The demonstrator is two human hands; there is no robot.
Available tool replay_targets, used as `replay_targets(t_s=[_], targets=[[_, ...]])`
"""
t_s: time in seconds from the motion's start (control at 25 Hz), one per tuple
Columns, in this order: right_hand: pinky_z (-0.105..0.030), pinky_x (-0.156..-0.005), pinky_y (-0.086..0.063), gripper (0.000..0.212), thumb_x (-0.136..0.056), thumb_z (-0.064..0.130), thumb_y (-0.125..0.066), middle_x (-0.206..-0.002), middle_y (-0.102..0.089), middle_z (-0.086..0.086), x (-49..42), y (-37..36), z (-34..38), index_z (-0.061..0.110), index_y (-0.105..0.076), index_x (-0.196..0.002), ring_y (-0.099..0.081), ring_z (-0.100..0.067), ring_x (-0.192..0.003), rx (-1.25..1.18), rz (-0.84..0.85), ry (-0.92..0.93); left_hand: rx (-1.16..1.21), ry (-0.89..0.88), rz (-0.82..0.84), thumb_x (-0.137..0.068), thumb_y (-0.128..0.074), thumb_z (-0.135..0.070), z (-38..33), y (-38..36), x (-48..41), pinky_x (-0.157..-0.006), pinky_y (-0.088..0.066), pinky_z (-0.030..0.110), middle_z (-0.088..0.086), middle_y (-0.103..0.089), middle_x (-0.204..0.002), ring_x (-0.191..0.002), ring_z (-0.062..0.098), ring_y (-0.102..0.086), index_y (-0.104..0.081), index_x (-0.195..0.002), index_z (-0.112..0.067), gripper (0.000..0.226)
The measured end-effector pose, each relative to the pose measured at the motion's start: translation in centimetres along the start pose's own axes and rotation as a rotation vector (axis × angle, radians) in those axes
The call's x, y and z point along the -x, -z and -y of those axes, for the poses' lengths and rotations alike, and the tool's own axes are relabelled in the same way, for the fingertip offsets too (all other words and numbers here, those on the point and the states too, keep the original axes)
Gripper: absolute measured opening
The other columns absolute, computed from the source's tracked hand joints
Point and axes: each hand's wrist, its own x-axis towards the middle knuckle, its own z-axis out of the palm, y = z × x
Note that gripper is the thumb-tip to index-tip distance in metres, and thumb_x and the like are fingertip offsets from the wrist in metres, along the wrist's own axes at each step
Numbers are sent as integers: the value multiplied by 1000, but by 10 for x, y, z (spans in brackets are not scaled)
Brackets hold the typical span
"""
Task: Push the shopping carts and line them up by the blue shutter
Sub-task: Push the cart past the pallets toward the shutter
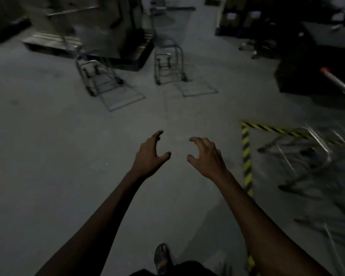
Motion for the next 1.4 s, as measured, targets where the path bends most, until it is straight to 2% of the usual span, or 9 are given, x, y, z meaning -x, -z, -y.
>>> replay_targets(t_s=[0.2, 0.44, 0.76, 0.96, 1.2, 1.4], targets=[[-43, -96, -37, 53, -86, 40, -60, -133, -46, -1, -161, -55, 94, 29, -42, -135, -41, -26, -122, -44, 74, 166, -128, 108, -95, -76, -60, -48, 76, 90, -93, -95, -39, 43, 5, -46, -140, -125, 27, -42, -22, -145, -32, 80], [-44, -94, -38, 55, -85, 40, -61, -135, -46, -2, -352, -115, 153, 27, -43, -135, -43, -28, -122, -40, 118, 334, -247, 173, -184, -80, -63, -43, 146, 142, -240, -95, -38, 46, 6, -42, -142, -126, 31, -39, -19, -147, -33, 81], [-45, -94, -39, 56, -85, 39, -60, -133, -48, -5, -698, -168, 221, 27, -43, -137, -43, -30, -122, -3, 177, 463, -350, 261, -209, -81, -59, -47, 242, 211, -550, -95, -38, 46, 6, -39, -144, -128, 31, -38, -19, -147, -30, 79], [-44, -96, -38, 57, -85, 42, -58, -135, -47, -5, -884, -193, 282, 27, -42, -138, -41, -29, -123, 56, 217, 520, -431, 306, -299, -80, -57, -51, 305, 273, -711, -94, -39, 46, 6, -40, -143, -127, 30, -39, -20, -147, -28, 80], [-45, -98, -38, 63, -80, 46, -61, -134, -46, -4, -1097, -268, 345, 29, -41, -137, -41, -30, -122, 157, 201, 566, -547, 333, -301, -73, -60, -57, 441, 353, -885, -97, -38, 50, 6, -39, -143, -127, 31, -37, -21, -147, -29, 88], [-48, -106, -30, 79, -74, 54, -64, -147, -34, -5, -1271, -338, 398, 29, -33, -143, -31, -30, -133, 257, 247, 536, -624, 364, -264, -69, -61, -61, 556, 432, -1040, -101, -33, 55, 8, -33, -147, -132, 31, -32, -18, -147, -25, 96]])
